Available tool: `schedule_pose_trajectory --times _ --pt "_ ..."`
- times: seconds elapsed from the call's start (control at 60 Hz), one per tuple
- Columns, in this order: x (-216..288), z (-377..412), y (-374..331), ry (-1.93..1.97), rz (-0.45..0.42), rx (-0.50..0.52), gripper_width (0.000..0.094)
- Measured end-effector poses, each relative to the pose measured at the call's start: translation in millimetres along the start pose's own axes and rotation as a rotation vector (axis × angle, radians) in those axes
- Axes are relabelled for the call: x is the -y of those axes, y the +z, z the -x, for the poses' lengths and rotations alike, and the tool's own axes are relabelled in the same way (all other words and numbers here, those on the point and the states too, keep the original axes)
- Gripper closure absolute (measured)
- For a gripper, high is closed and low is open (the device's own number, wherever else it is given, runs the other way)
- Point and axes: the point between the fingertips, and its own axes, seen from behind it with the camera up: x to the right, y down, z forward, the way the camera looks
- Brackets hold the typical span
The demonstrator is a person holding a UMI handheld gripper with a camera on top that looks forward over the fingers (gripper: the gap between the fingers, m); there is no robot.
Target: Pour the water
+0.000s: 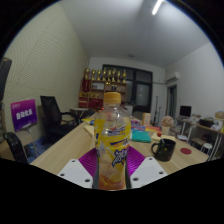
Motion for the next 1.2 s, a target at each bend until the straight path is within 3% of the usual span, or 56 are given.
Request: schedule_pose_trajectory --times 0.15,0.317,0.45,0.567,0.9,1.133,1.183,1.2 --pt "43 21 25 0.213 -0.024 0.099 0.0613" --pt "93 -35 58 0.963 -0.063 0.141 0.0615" --pt "86 -84 87 1.631 -0.082 0.258 0.0618" --pt "82 -102 92 1.951 -0.088 0.309 0.0612" --pt "82 -122 77 2.31 -0.119 0.332 0.0614" --pt "83 -106 85 2.267 -0.046 0.372 0.0612" --pt "92 -94 59 2.178 -0.026 0.401 0.0614" --pt "97 -96 81 2.134 -0.017 0.387 0.0614"
